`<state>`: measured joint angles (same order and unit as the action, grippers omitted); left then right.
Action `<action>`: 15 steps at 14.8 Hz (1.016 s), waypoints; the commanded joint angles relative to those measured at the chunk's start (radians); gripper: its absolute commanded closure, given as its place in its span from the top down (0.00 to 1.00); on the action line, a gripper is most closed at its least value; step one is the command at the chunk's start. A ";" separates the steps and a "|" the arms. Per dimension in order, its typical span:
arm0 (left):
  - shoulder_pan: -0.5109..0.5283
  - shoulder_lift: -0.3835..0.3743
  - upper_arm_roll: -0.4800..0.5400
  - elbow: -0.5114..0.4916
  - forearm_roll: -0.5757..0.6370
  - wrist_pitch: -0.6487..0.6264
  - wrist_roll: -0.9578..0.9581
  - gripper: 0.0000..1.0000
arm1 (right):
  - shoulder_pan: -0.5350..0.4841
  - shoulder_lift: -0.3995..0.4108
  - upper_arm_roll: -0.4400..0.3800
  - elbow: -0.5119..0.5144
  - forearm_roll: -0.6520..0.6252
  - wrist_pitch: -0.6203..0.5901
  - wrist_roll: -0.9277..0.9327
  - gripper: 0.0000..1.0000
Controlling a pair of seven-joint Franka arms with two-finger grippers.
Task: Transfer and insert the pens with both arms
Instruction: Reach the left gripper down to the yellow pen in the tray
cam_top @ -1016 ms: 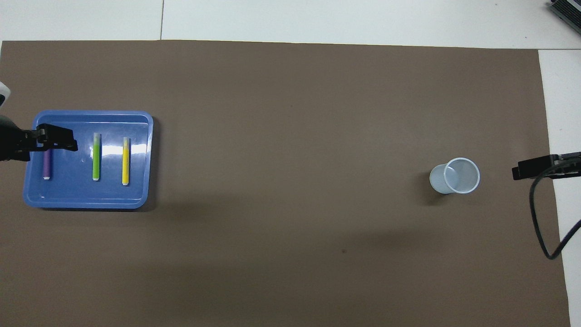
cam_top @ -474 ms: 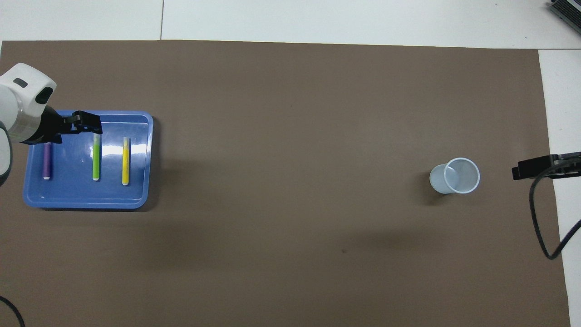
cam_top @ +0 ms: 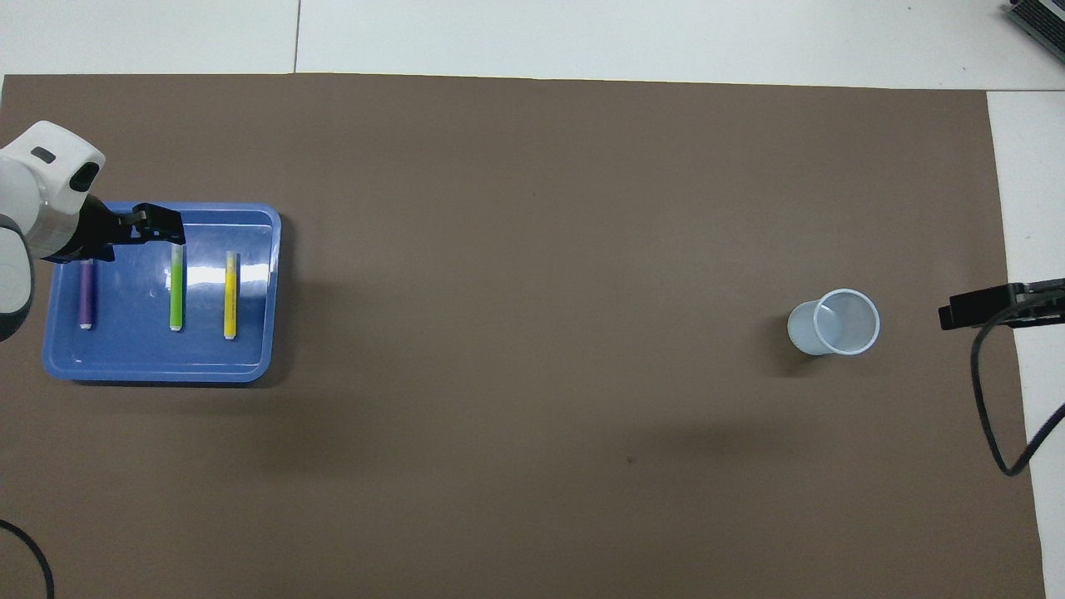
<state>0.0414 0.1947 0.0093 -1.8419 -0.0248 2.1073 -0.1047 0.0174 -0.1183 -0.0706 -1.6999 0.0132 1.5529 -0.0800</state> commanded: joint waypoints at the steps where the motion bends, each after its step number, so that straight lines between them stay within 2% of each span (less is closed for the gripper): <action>1: -0.014 0.050 0.005 -0.011 0.016 0.054 0.005 1.00 | 0.001 0.003 0.002 0.017 -0.015 -0.019 0.023 1.00; 6: -0.051 0.083 0.005 -0.046 0.016 0.101 0.000 1.00 | 0.006 0.003 0.005 0.017 -0.015 -0.016 0.022 1.00; 8: -0.074 0.101 0.006 -0.092 0.016 0.178 -0.004 1.00 | 0.006 0.002 0.006 0.016 -0.013 -0.016 0.013 1.00; 15: -0.072 0.094 0.006 -0.143 0.016 0.145 0.005 0.98 | 0.010 -0.003 0.009 0.003 0.008 -0.008 0.014 1.00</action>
<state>-0.0204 0.3075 0.0042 -1.9427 -0.0245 2.2478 -0.1044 0.0231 -0.1183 -0.0619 -1.6986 0.0142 1.5529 -0.0800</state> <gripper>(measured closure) 0.000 0.000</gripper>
